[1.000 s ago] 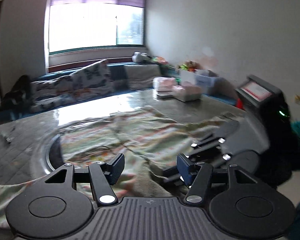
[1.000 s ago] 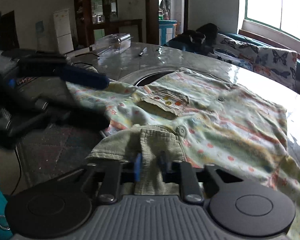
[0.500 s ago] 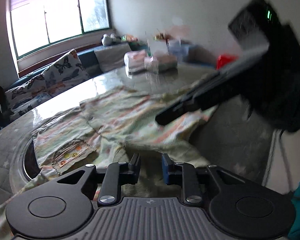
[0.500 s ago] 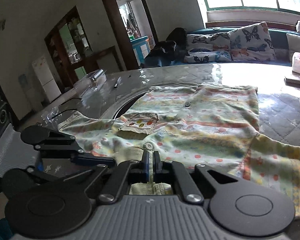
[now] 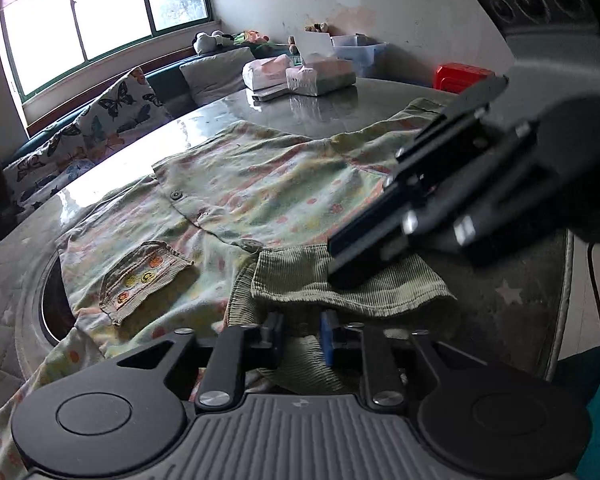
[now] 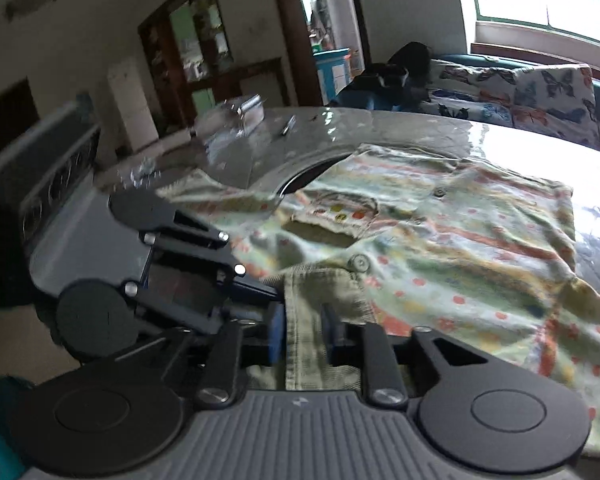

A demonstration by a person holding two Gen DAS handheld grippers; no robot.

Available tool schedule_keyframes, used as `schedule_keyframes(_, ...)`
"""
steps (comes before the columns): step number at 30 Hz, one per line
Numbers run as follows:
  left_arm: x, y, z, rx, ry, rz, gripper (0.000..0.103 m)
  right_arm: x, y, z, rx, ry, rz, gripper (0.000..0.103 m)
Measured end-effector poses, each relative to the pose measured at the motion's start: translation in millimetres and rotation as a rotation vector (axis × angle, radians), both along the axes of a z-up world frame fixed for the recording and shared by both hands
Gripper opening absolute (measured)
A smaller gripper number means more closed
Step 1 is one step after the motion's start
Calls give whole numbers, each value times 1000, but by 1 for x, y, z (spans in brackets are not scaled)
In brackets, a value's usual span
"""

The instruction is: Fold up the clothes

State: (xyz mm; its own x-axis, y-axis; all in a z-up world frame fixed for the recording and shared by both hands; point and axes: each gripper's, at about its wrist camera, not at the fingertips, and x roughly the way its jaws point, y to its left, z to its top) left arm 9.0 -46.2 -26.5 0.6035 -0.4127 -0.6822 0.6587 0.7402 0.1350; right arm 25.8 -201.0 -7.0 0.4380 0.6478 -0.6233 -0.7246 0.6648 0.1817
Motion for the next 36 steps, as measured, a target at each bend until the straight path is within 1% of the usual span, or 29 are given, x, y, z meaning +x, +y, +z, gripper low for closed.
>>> schedule_keyframes(4,-1,3,-2,-16,-7,10,10,5,9,-5,-23,-8,-9,24)
schedule_keyframes(8,-3,4,-2,-24,-19,8,10,15,13,-6,-3,27,-17,24)
schedule_keyframes(11,-3,5,-3,-28,-23,9,10,19,18,-6,-22,40,-7,23)
schedule_keyframes(12,-3,5,-3,-31,-23,10,10,20,19,-6,-27,43,-4,18)
schedule_keyframes(13,-3,6,-3,-35,-23,11,10,21,20,-6,-30,45,-1,5)
schedule_keyframes(16,-4,7,-4,-46,-26,15,10,18,18,-4,-43,15,-16,2)
schedule_keyframes(18,-4,8,-3,-61,-21,21,9,16,12,0,-20,8,-39,1)
schedule_keyframes(24,2,12,0,-163,46,35,9,12,-17,18,64,-26,-126,0)
schedule_keyframes(27,5,14,1,-214,84,41,9,15,-30,24,114,-1,-163,0)
schedule_keyframes(30,8,17,2,-266,121,46,9,14,-31,23,111,2,-157,0)
schedule_keyframes(31,9,17,2,-283,134,48,9,14,-30,22,109,8,-152,3)
schedule_keyframes(34,13,19,3,-335,172,54,9,15,-29,17,102,22,-150,5)
schedule_keyframes(36,16,22,-5,-346,201,66,9,15,-29,14,103,35,-149,6)
